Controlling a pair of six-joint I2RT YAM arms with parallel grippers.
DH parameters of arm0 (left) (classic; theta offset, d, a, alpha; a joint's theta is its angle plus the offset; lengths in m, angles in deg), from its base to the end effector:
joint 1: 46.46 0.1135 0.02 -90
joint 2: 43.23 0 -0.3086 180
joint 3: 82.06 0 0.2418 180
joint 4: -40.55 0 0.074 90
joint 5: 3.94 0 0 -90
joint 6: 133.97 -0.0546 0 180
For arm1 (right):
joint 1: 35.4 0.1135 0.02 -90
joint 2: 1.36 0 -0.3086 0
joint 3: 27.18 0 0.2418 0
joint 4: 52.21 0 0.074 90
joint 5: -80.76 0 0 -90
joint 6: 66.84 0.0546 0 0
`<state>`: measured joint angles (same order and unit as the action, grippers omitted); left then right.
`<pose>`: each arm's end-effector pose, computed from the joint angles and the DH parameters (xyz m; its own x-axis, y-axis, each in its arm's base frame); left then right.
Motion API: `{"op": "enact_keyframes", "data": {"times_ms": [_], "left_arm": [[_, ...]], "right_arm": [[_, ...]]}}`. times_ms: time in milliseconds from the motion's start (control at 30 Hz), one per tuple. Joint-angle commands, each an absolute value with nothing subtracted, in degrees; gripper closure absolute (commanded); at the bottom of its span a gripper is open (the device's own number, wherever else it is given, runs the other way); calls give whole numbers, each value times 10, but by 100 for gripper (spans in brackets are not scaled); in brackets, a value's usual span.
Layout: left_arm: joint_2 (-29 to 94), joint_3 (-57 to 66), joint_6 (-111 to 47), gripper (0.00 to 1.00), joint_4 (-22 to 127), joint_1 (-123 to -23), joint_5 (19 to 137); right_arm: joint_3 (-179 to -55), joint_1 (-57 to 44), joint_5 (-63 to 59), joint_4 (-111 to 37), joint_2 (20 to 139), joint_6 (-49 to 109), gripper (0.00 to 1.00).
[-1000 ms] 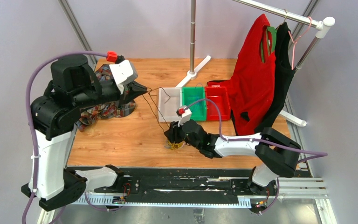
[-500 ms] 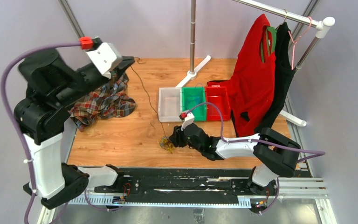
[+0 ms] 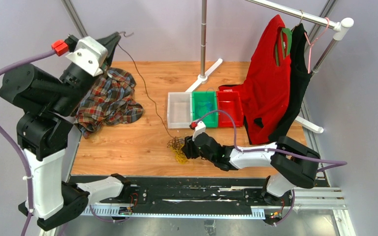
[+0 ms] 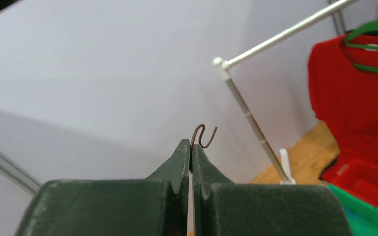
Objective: Untangle the cables
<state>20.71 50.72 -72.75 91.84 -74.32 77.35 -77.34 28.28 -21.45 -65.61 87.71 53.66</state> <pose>0.0790 -0.0511 0.6548 0.5175 0.2647 -0.8137 0.3884 0.7747 0.4991 0.1514 0.2800 0.2153 -0.5662 -0.0258 -0.8239 -0.5850 0.7167 0.3796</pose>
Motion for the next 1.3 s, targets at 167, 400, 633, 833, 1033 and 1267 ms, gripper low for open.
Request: {"op": "enact_keyframes", "data": {"times_ms": [167,400,633,833,1033,1267], "left_arm": [[221,531,-792,100,681,-741,921],[233,558,-827,99,557,-742,956],[256,599,-847,100,491,-741,997],[181,445,-793,100,582,-742,916],[166,398,-771,100,593,-741,923],[163,410,-774,100,593,-742,917]], "right_arm": [[-748,290,-242,-627,838,523,62],[-732,290,-253,-614,823,521,67],[-719,290,-271,-607,806,521,68],[-740,290,-286,-572,746,481,59],[-825,304,-276,-518,716,415,45],[-924,350,-228,-575,794,361,41]]}}
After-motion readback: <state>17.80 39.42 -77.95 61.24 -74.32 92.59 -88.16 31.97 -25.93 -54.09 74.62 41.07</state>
